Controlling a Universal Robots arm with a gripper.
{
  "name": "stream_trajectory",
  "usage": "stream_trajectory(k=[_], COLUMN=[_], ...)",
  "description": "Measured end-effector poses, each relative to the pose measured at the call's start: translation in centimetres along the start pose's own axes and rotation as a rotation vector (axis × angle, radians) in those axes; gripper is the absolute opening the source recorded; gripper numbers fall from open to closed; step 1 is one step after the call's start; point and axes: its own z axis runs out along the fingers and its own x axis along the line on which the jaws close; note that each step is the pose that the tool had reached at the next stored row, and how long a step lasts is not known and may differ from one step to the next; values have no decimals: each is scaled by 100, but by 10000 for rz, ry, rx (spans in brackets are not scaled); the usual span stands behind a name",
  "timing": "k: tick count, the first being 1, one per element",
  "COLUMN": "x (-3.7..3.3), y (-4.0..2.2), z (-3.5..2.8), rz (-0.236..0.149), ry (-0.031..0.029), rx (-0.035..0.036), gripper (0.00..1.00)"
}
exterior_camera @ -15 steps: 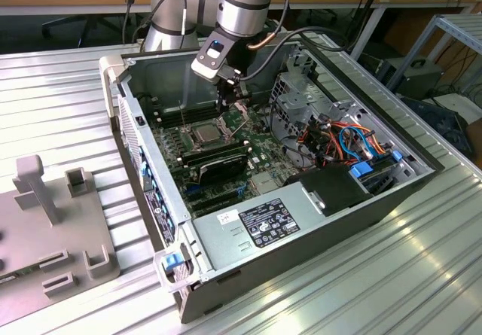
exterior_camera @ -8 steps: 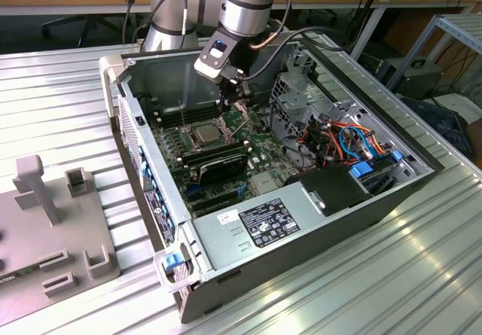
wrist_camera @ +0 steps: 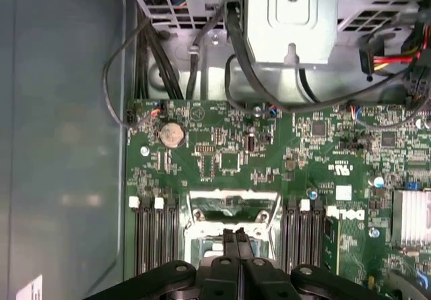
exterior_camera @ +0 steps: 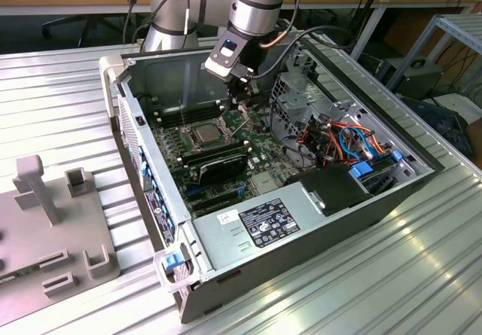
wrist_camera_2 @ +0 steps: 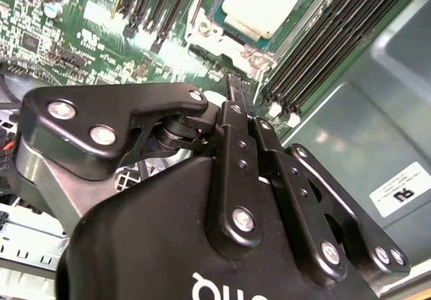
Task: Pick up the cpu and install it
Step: 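Close the cpu cover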
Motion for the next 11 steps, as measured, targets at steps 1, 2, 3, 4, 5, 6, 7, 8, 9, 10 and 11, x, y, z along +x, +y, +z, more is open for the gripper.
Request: stream_trajectory(k=[1, 2, 3, 4, 5, 6, 7, 8, 9, 10, 11], x=[0, -1, -1, -1, -2, -2, -3, -3, -4, -4, -5], y=[21, 47, 71, 96, 123, 146, 176, 195, 226, 248, 280], z=[0, 1, 3, 3, 4, 4, 5, 5, 5, 6, 7], rz=[0, 1, 2, 1, 0, 0, 1, 0, 0, 0, 1], ry=[0, 1, 2, 3, 2, 1, 2, 2, 1, 2, 2], rx=[0, 0, -1, -1, 0, 0, -1, -1, 0, 0, 0], gripper=[11, 11, 11, 11, 11, 11, 11, 11, 11, 11, 11])
